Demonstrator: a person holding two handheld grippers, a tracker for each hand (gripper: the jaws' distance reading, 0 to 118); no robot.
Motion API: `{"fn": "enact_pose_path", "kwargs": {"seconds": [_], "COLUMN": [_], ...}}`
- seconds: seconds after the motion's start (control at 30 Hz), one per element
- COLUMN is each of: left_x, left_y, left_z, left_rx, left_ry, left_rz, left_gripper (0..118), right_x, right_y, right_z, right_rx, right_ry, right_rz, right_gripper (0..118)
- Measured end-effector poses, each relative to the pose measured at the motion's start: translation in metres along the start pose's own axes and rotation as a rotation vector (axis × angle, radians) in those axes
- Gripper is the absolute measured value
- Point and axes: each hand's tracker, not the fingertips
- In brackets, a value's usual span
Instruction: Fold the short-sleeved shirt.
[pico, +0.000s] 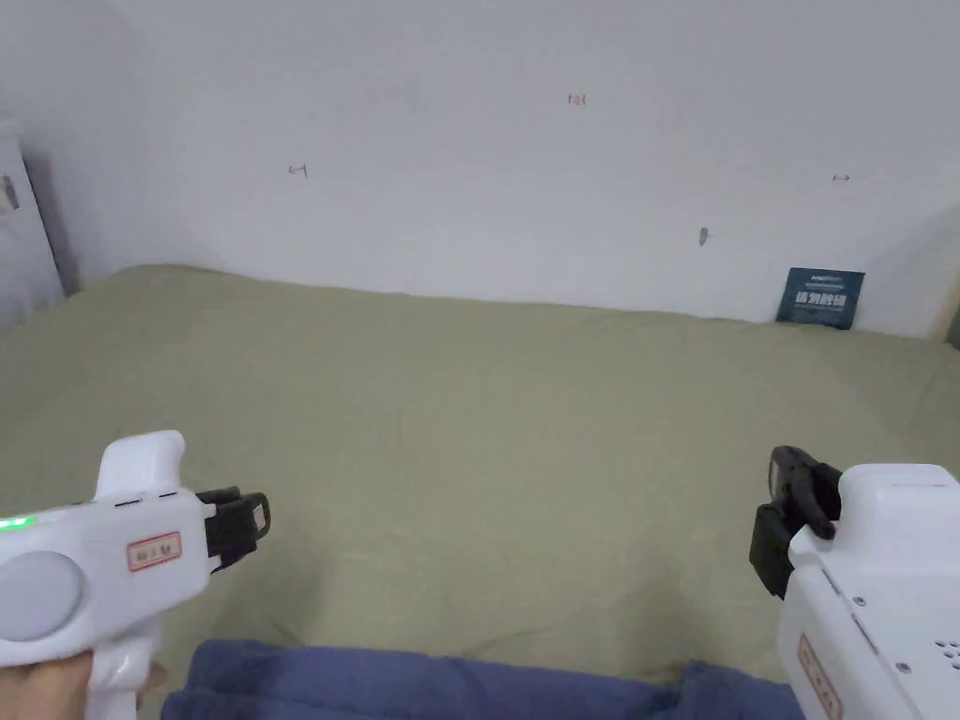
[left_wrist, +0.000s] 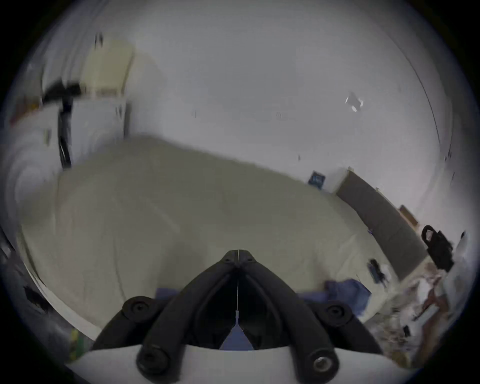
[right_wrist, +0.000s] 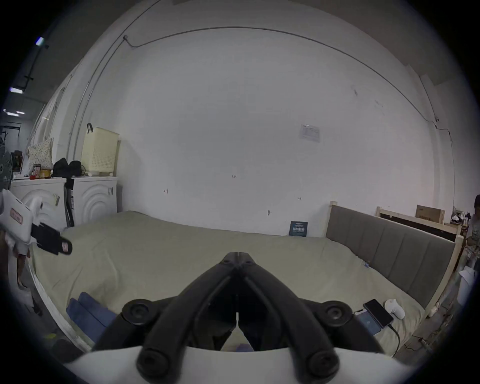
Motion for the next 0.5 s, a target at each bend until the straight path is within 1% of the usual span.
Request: {"fn": "enact_pose_path", "kwargs": {"seconds": [0.1, 0.17, 0.23, 0.3, 0.37, 0.43, 0.5], "left_x": [-0.063, -0.098, -0.118, -0.134, -0.137, -0.14, -0.142], "left_y": [-0.004, -0.01, -0.018, -0.022, -0.026, -0.027, -0.03], "left_z": [-0.022, -0.034, -0.041, -0.049, -0.052, -0.059, -0.066], "left_rx": [-0.193, -0.286, -0.355, -0.399, -0.433, -0.43, -0.467], "left_ry": [-0.053, -0.091, -0.129, -0.165, -0.193, -0.187, -0.201], "left_rz": [0.097, 0.172, 0.246, 0.258, 0.251, 0.253, 0.258], "left_gripper": [0, 0, 0, 0, 0, 0, 0], "right_x": [-0.008, -0.016, -0.023, -0.025, -0.029, -0.025, -0.027], "right_y": [-0.008, -0.011, -0.016, -0.021, -0.024, -0.031, -0.033], "right_z": [0.0, 0.002, 0.0, -0.003, -0.008, -0.015, -0.019], "right_rx": [-0.025, -0.042, -0.059, -0.071, -0.087, -0.1, -0.111], "right_ry": [0.007, 0.009, 0.011, 0.012, 0.014, 0.019, 0.02], "right_rz": [-0.005, -0.006, -0.004, -0.008, -0.011, -0.004, 0.001], "right_gripper": [1, 1, 1, 1, 1, 1, 1]}}
